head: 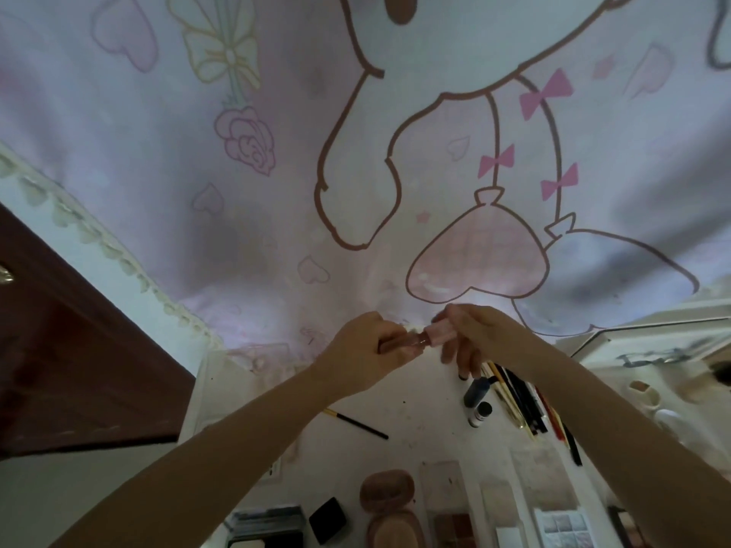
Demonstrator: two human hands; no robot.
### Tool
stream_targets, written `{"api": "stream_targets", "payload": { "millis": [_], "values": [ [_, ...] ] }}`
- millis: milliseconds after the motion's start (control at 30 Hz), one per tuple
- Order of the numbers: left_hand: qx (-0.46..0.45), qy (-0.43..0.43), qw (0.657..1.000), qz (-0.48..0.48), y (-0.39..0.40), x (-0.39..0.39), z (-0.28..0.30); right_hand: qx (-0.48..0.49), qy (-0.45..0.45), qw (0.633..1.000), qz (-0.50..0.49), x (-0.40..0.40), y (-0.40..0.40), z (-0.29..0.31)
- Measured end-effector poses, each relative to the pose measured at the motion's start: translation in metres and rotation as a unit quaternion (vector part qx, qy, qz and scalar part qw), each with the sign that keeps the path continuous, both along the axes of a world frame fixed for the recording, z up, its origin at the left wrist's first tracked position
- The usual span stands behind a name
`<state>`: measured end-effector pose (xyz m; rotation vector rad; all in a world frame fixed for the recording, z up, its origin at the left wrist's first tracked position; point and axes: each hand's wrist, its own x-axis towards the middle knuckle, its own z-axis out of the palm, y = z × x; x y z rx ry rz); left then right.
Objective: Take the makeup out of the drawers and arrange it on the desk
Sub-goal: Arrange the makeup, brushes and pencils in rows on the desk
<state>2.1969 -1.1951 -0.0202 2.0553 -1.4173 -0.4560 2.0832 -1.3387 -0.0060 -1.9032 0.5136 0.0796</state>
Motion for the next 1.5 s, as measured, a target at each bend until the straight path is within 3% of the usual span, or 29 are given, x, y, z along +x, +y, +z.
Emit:
{"api": "stream_targets", "payload": {
  "millis": [100, 233, 500, 733, 900, 1000, 1133, 1267, 1500],
  "values": [
    [-0.007, -0.009, 1.000, -0.004, -0.004, 0.001, -0.005, -0.062, 0.003, 0.998, 0.007, 0.001, 0.000, 0.005],
    [-0.002, 0.012, 1.000, -0.002, -0.008, 0.002, -0.008, -0.044, -0.036, 0.998, 0.016, -0.002, -0.005, 0.006],
    [0.014, 0.022, 1.000, -0.011, -0.013, 0.000, -0.019, -0.054, -0.009, 0.998, -0.013, 0.000, -0.008, -0.004],
    [0.092, 0.085, 0.992, -0.007, -0.032, 0.005, -0.050, -0.114, 0.024, 0.993, 0.018, -0.004, -0.020, -0.023],
    [0.115, 0.130, 0.984, 0.041, -0.056, 0.006, -0.091, -0.234, -0.031, 0.958, -0.165, -0.026, -0.045, -0.054],
    [0.114, 0.189, 0.972, 0.082, -0.074, 0.002, -0.121, -0.295, -0.001, 0.933, -0.207, -0.045, -0.052, -0.089],
    [0.096, 0.201, 0.963, 0.155, -0.100, -0.003, -0.153, -0.395, 0.069, 0.909, -0.118, -0.074, -0.054, -0.164],
    [0.131, 0.202, 0.950, 0.199, -0.118, -0.004, -0.175, -0.385, 0.162, 0.906, -0.071, -0.081, -0.055, -0.210],
    [0.137, 0.220, 0.942, 0.214, -0.132, -0.003, -0.183, -0.393, 0.188, 0.894, -0.109, -0.081, -0.049, -0.236]
  ]
}}
